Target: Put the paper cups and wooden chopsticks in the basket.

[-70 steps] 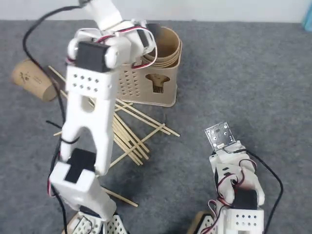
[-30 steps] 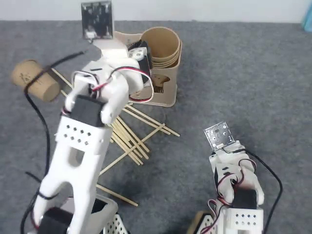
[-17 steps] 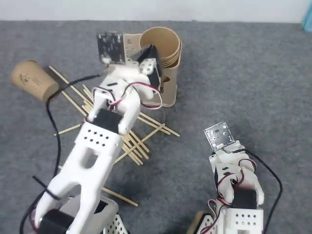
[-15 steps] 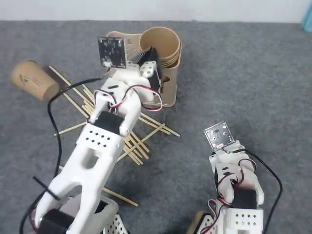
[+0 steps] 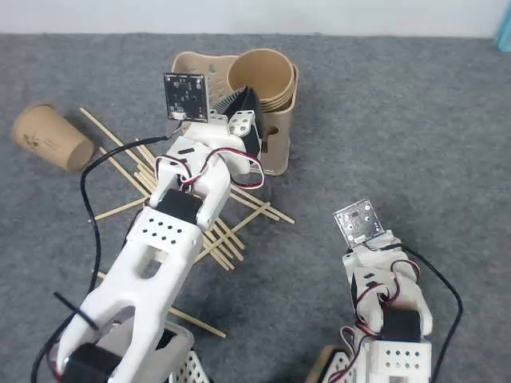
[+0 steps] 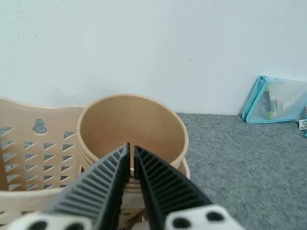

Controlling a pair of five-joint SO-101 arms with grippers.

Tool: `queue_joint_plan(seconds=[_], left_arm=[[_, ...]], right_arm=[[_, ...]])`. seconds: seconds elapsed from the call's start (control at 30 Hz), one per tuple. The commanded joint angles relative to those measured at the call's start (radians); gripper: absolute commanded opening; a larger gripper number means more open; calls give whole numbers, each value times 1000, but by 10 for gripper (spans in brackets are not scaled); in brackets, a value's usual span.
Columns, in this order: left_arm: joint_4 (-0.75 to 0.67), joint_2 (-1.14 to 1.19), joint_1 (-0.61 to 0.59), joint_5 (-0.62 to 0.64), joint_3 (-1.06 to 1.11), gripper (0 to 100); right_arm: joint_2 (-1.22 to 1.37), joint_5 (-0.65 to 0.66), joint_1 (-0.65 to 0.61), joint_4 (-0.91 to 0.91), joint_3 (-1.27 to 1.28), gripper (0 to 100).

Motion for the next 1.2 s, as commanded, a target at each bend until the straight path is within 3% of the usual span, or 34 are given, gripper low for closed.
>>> queue_joint_plan(seconds=[0.0,0.1,0.23,0.47,0.83,1.17], left_arm=[[-3,-35,-29,-9,-61,12],[63,-100,-94,-6,-140,12],[288,-114,-219,-3,-329,12],[568,117,-496,0,-699,12],[724,632,-816,138,-1168,12],[730,1077,-965,192,-1555,12]], right_arm=[[-13,14,4,-16,8,8],[-13,14,4,-16,8,8],[-13,14,4,-18,9,8],[-13,14,2,-15,9,8],[-13,14,2,-13,18,8],[-13,14,1,-13,21,8]])
